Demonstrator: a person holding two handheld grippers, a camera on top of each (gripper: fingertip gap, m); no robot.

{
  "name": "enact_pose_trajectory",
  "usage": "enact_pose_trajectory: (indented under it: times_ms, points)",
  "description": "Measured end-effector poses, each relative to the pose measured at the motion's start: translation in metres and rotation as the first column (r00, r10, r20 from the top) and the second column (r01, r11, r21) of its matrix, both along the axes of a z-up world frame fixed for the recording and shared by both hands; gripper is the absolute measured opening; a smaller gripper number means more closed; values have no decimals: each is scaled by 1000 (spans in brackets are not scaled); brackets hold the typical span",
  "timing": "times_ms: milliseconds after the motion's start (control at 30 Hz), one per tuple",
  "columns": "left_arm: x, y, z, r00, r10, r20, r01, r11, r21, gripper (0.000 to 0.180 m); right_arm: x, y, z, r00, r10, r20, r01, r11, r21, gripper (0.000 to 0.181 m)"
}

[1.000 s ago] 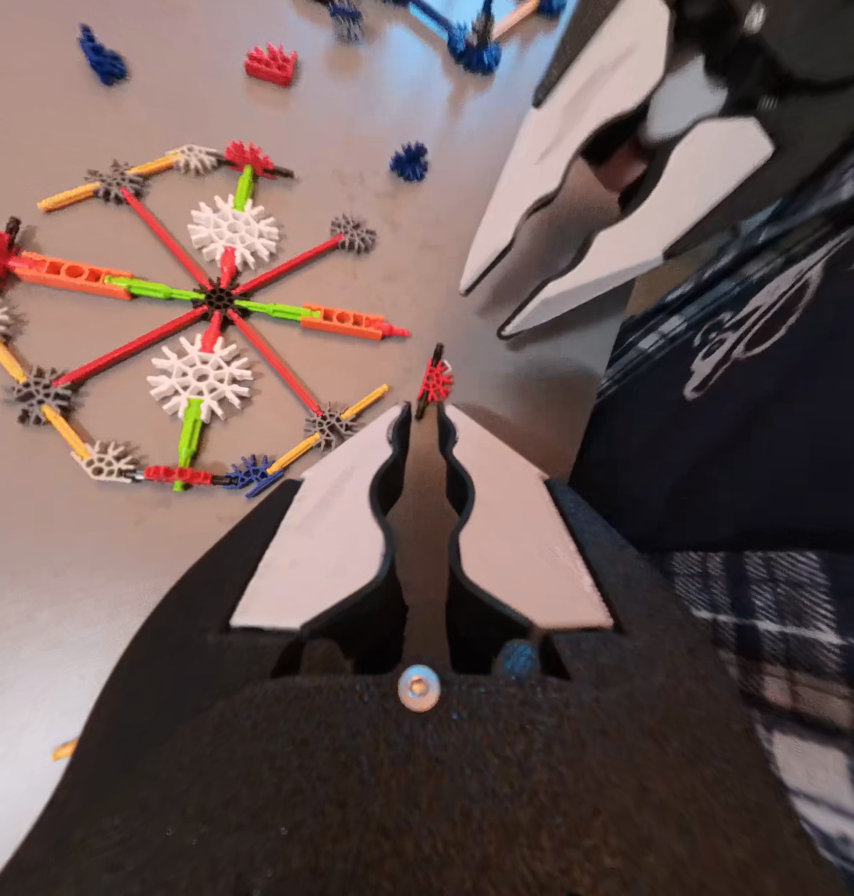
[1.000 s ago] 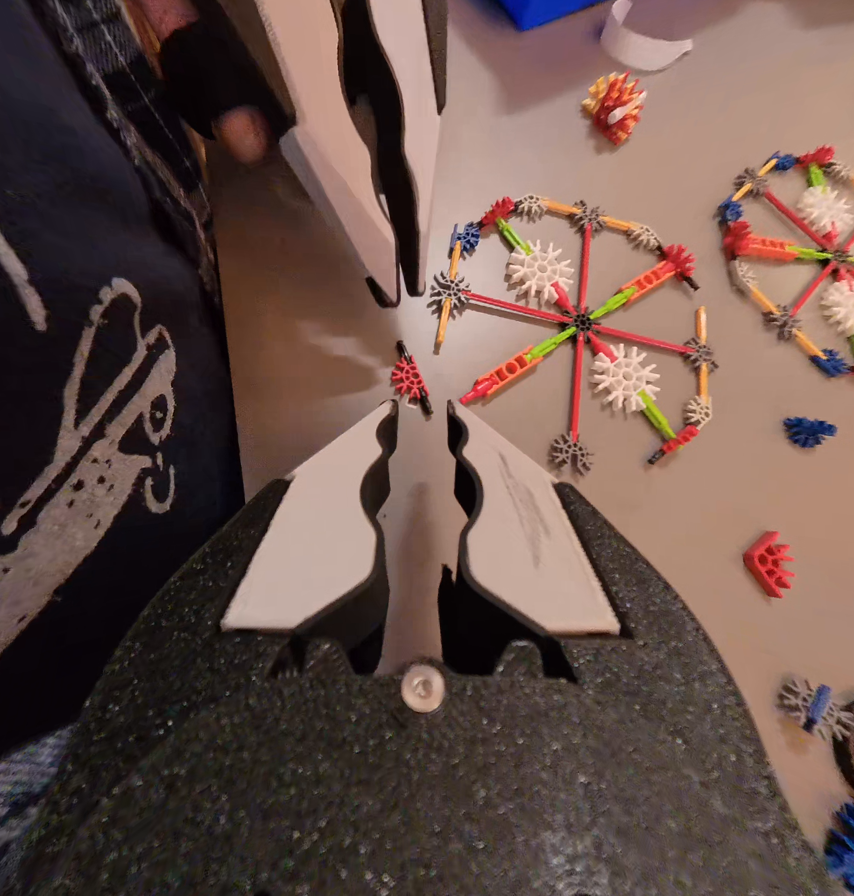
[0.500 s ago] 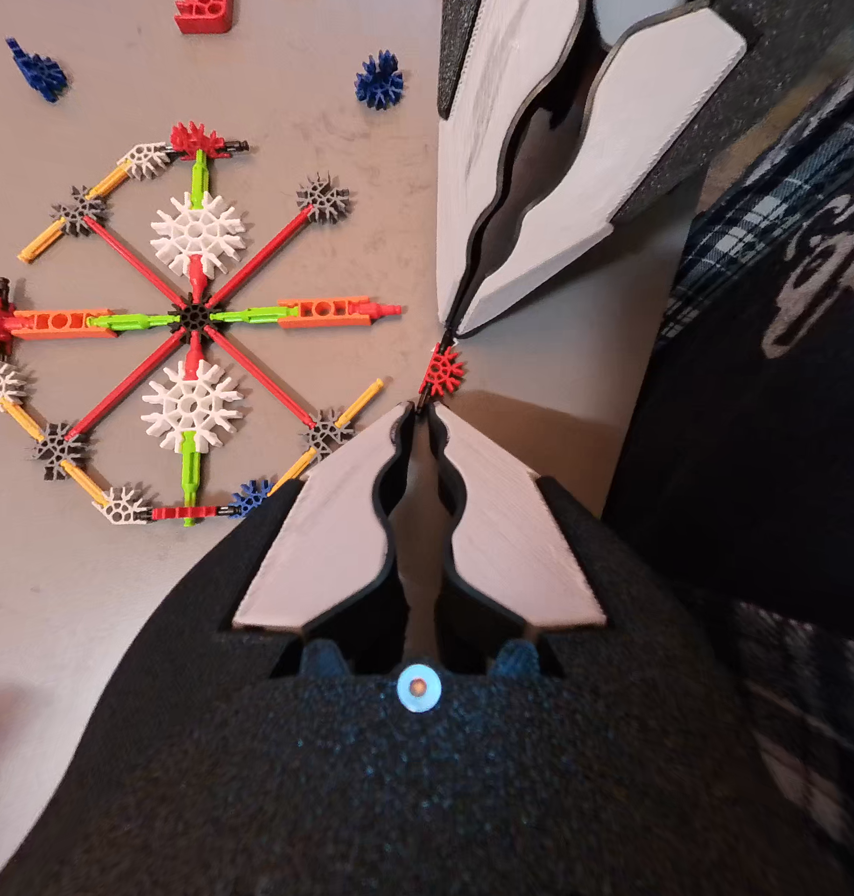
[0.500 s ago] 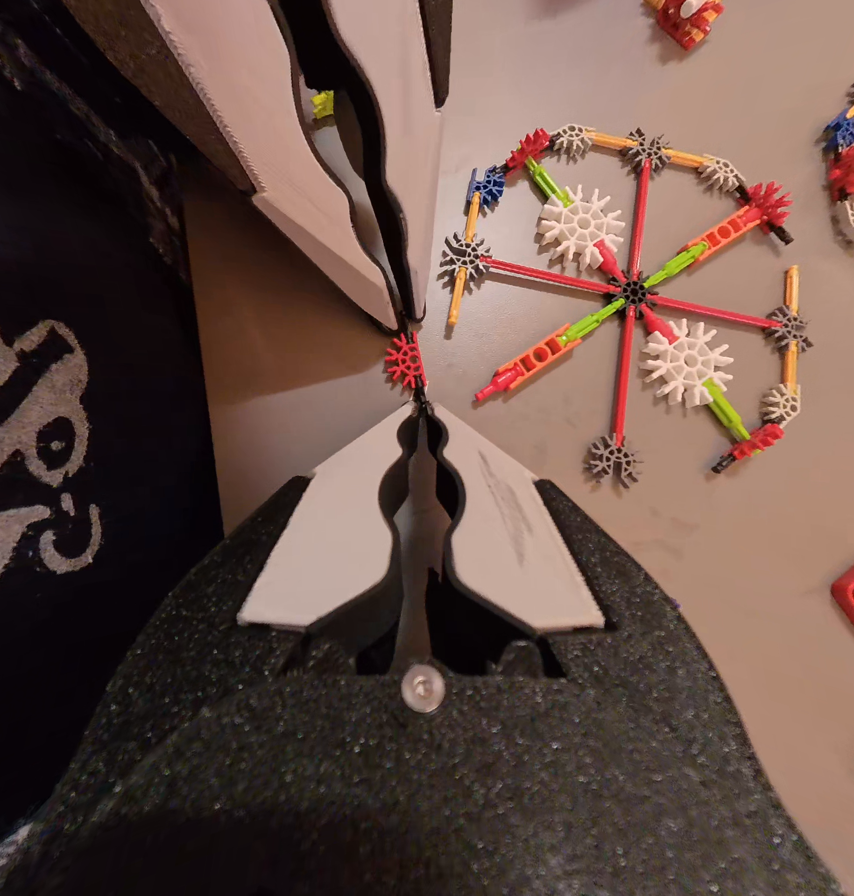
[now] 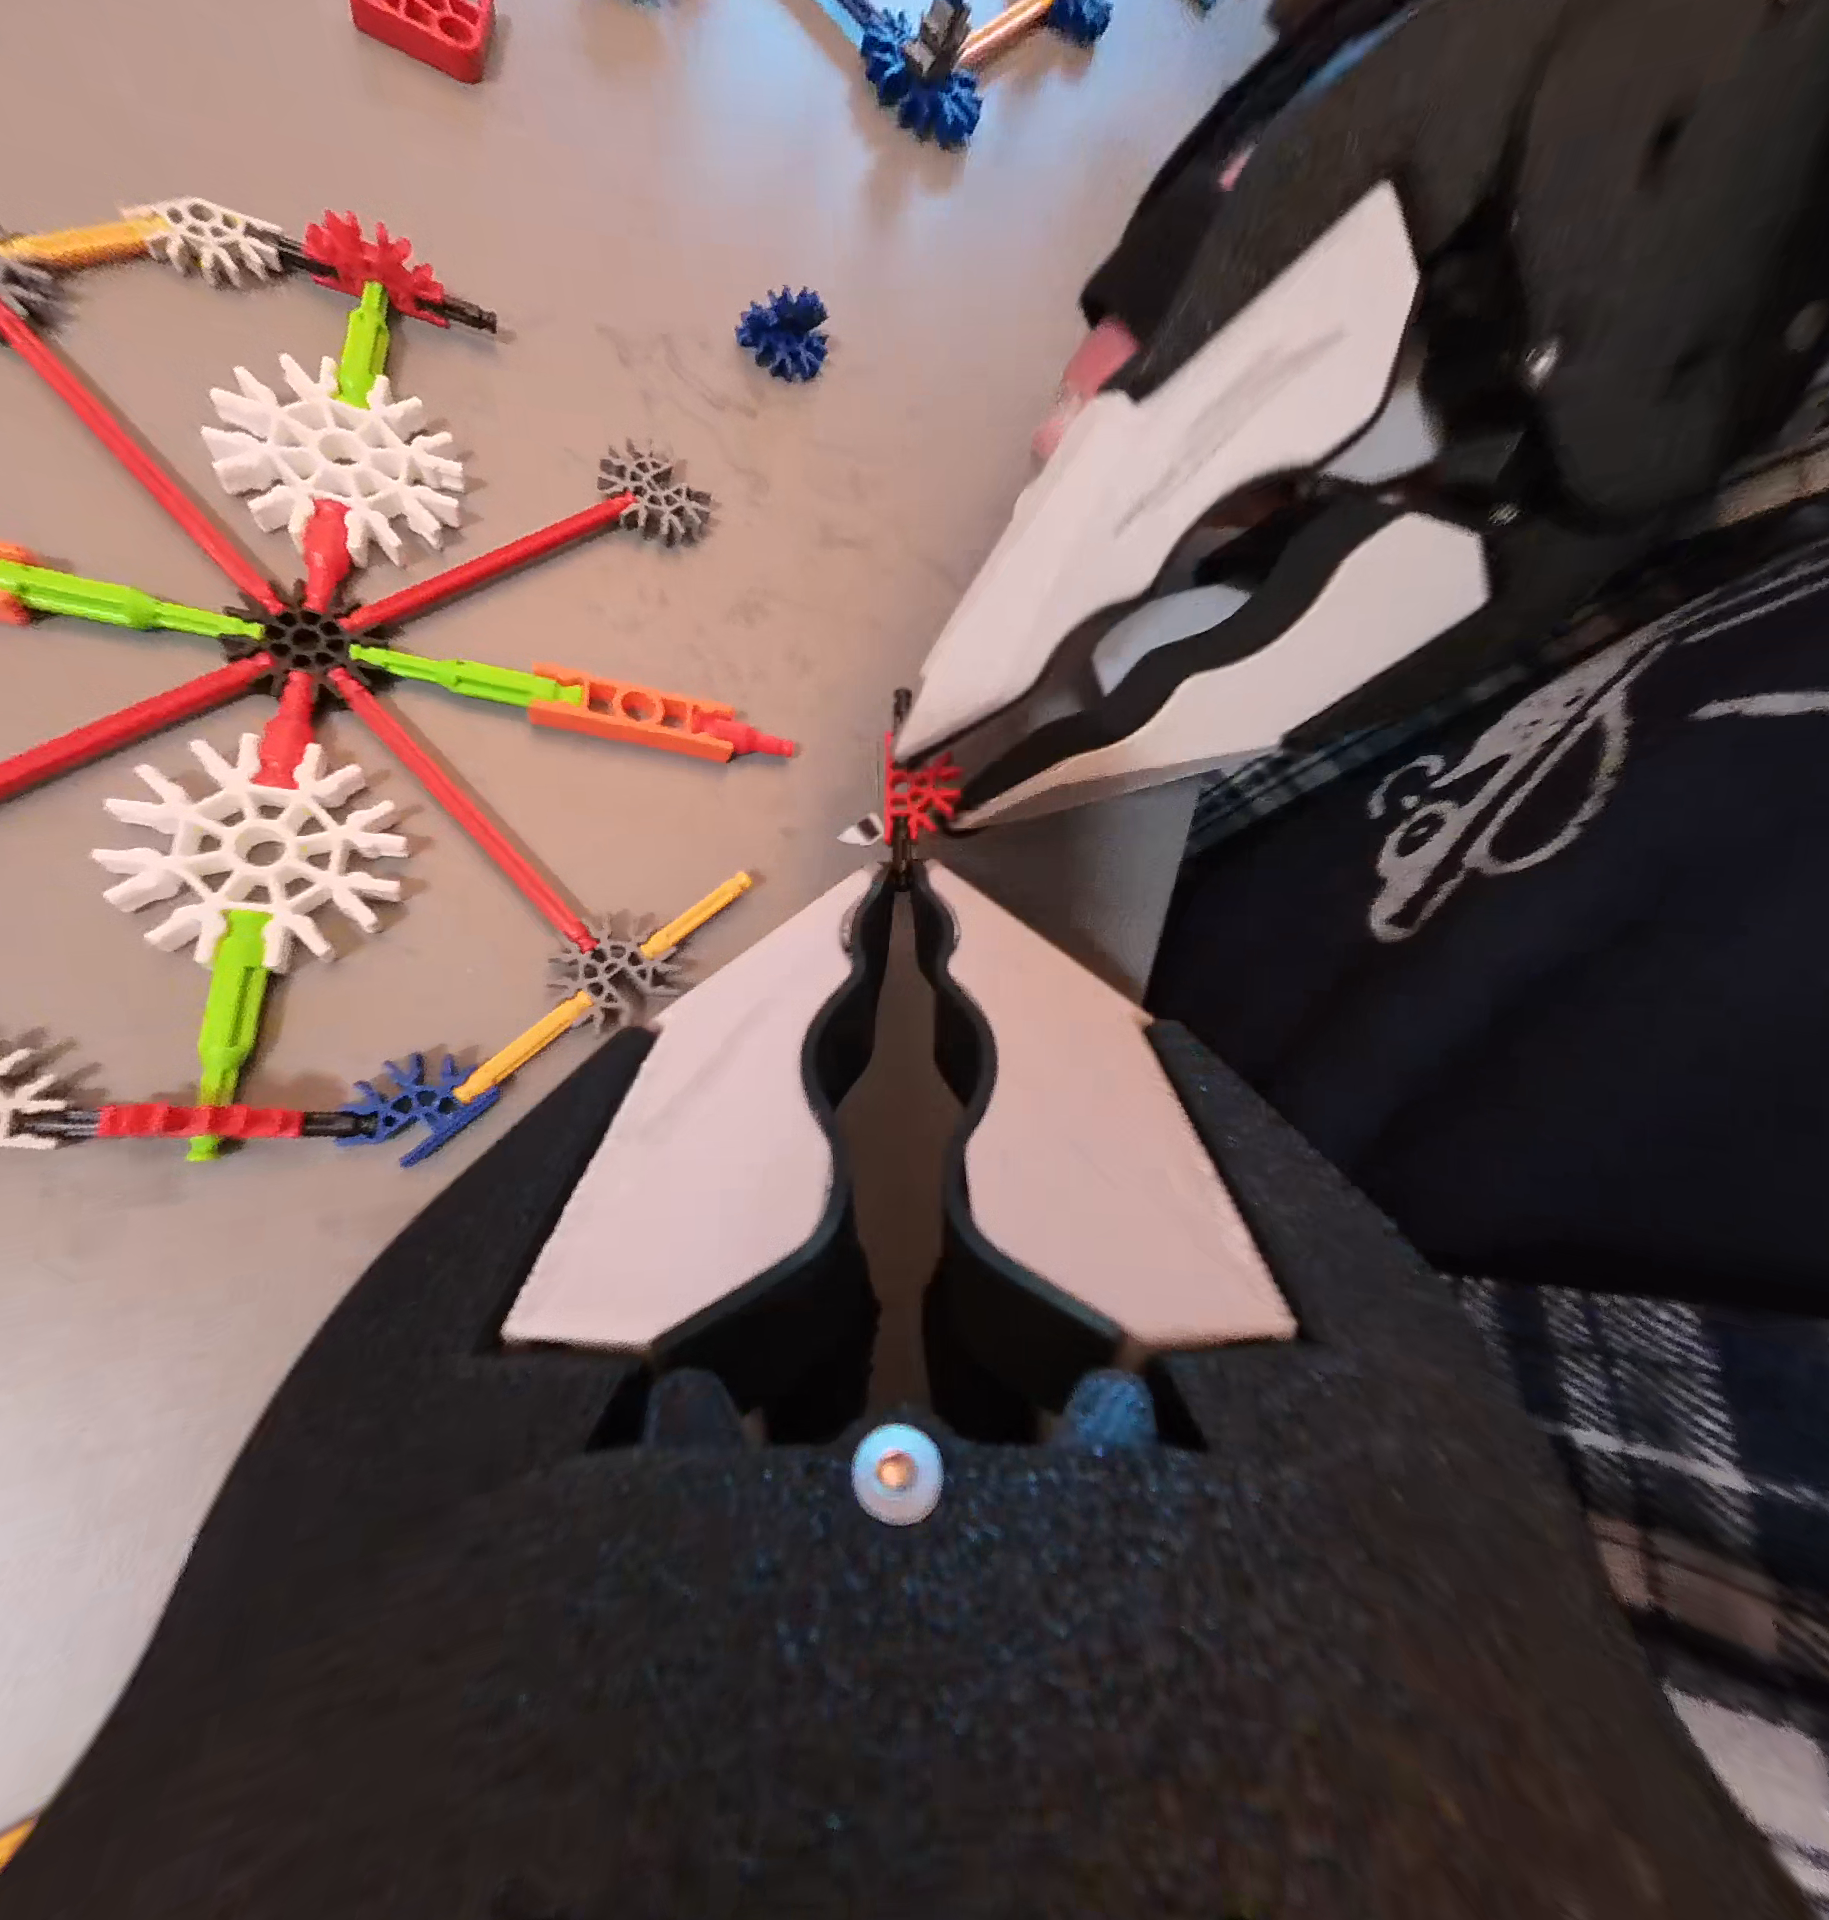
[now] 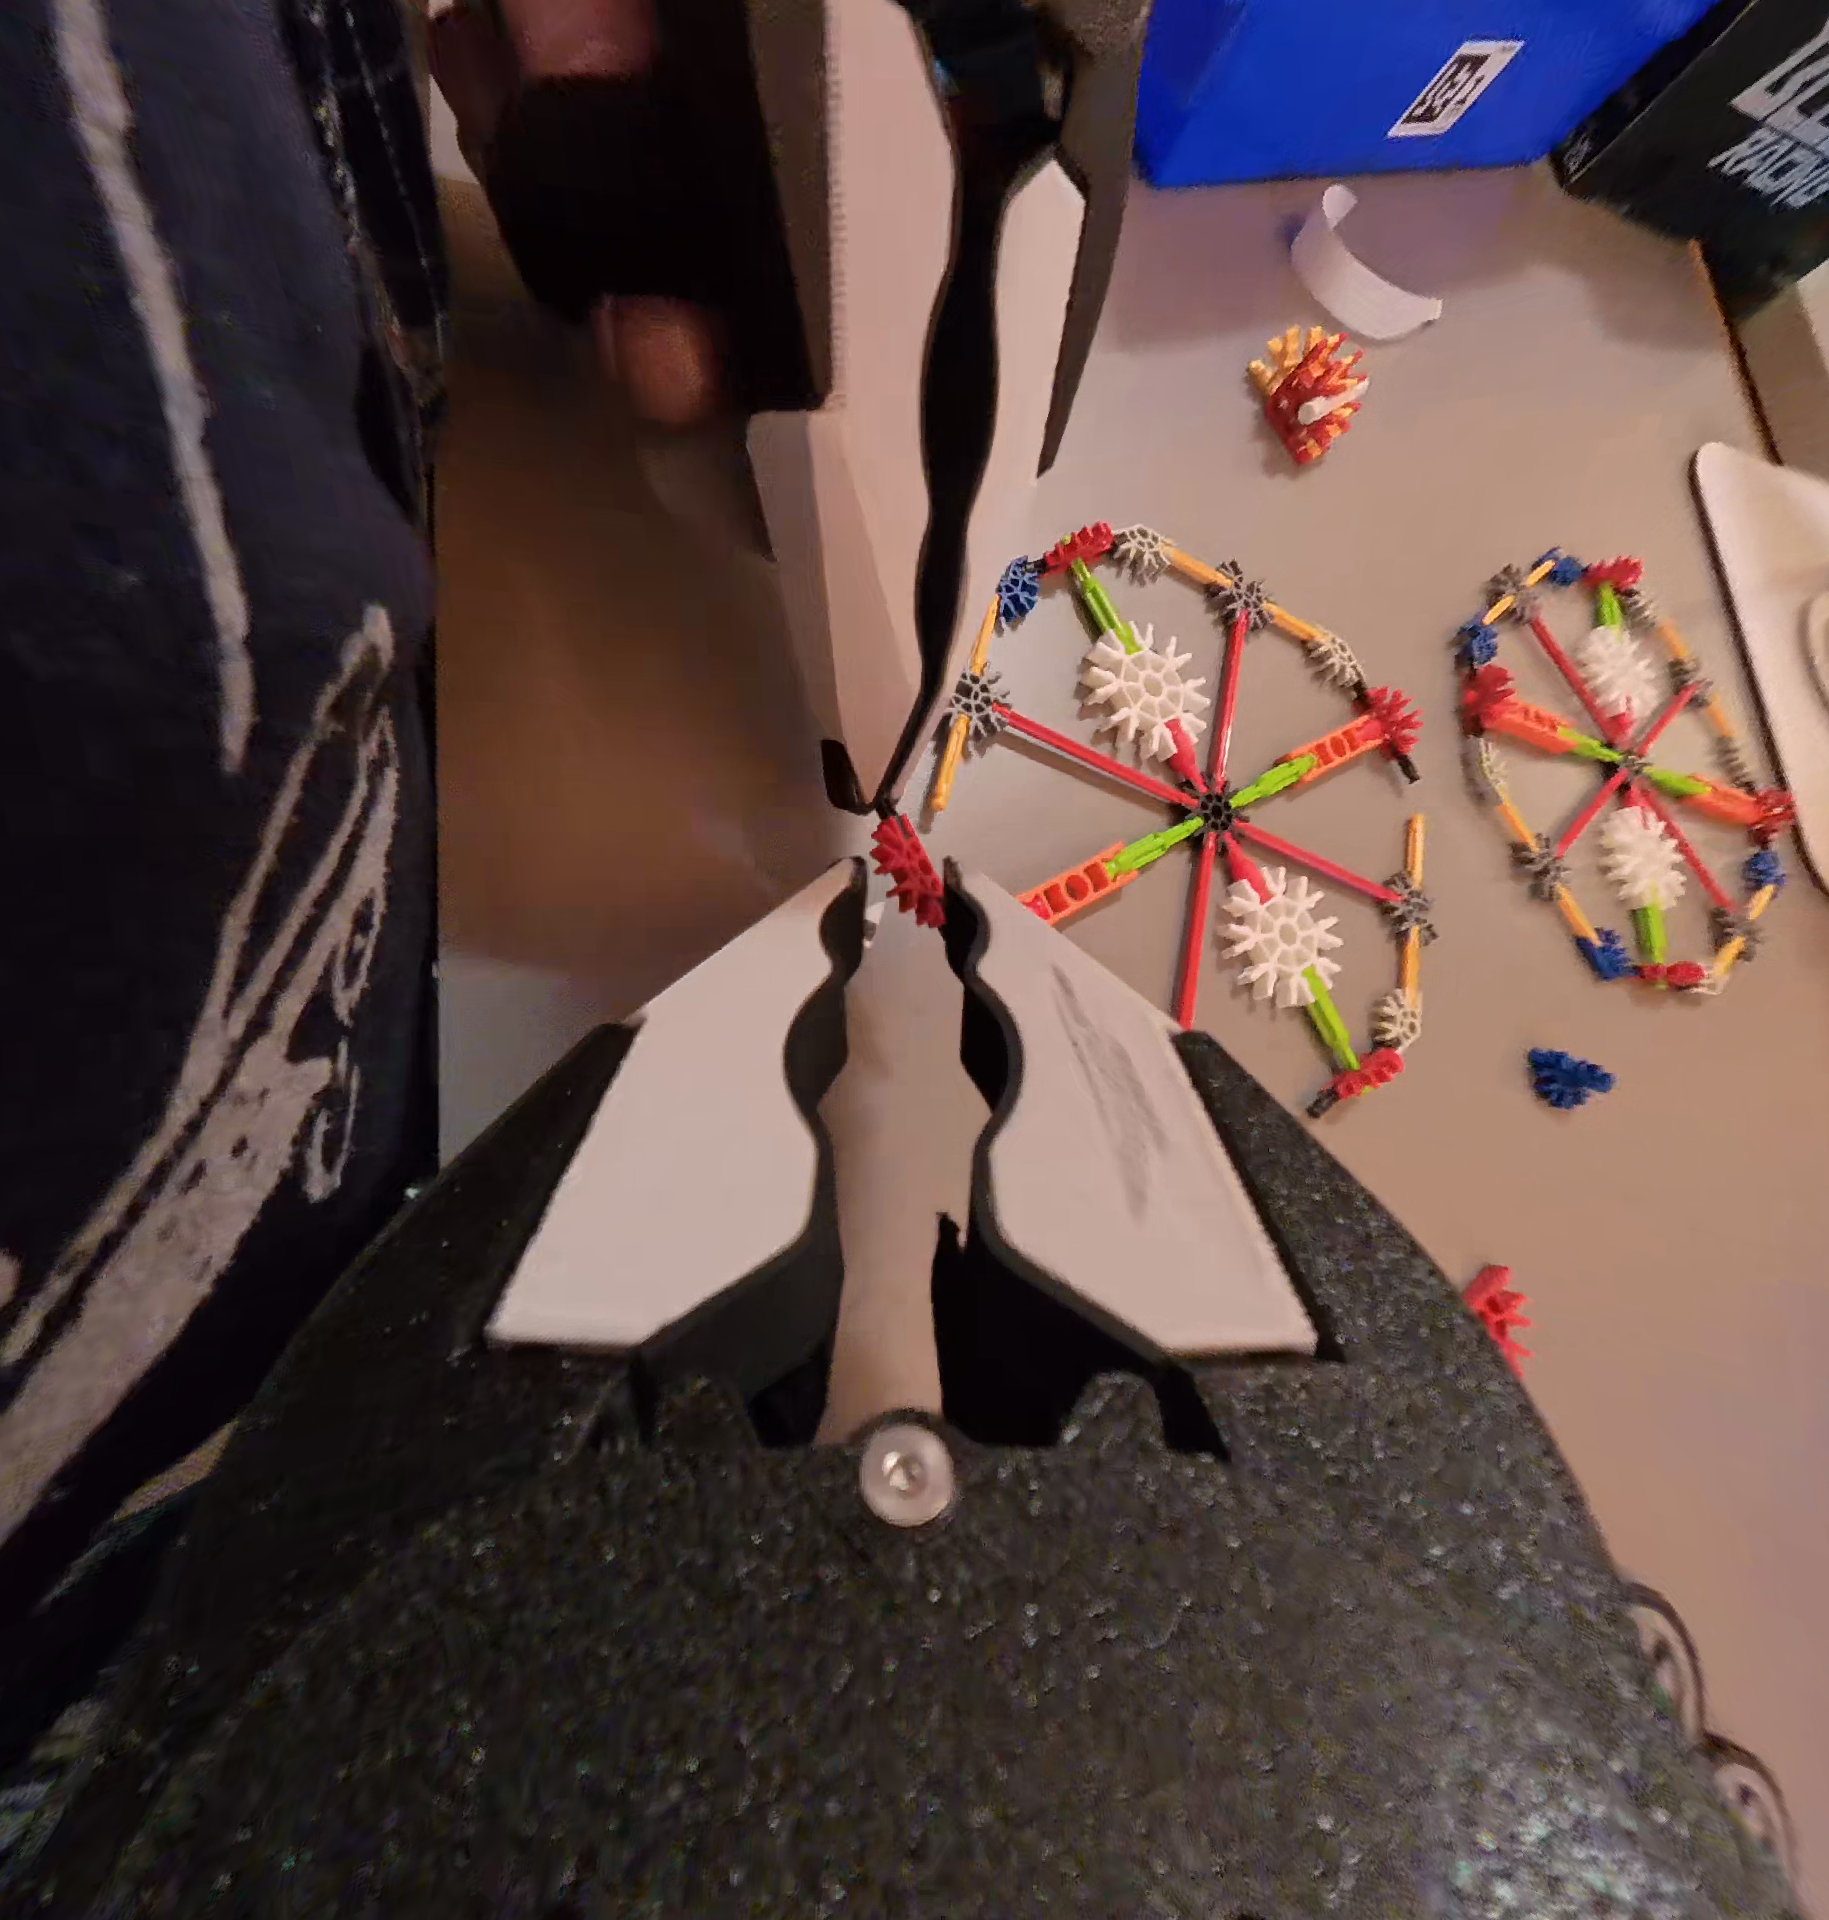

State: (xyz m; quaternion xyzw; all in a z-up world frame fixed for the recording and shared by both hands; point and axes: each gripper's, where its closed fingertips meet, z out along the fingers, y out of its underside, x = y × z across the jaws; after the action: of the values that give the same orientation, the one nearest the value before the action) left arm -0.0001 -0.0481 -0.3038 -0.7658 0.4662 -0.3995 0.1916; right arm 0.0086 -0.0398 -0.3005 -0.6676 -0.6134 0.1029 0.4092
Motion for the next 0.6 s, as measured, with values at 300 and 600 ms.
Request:
enact_pose_trajectory:
  times_ms: [300,600]
  points:
    - [-2,-1,-1,1000,13,9,-12,997,-82,3,0,-3,-2,1000,22,19,-22,999,-24,2]
    - [-27,8,2,998,51,-37,-49,998,29,6,11,2,-14,998,39,48,-32,990,-137,2]
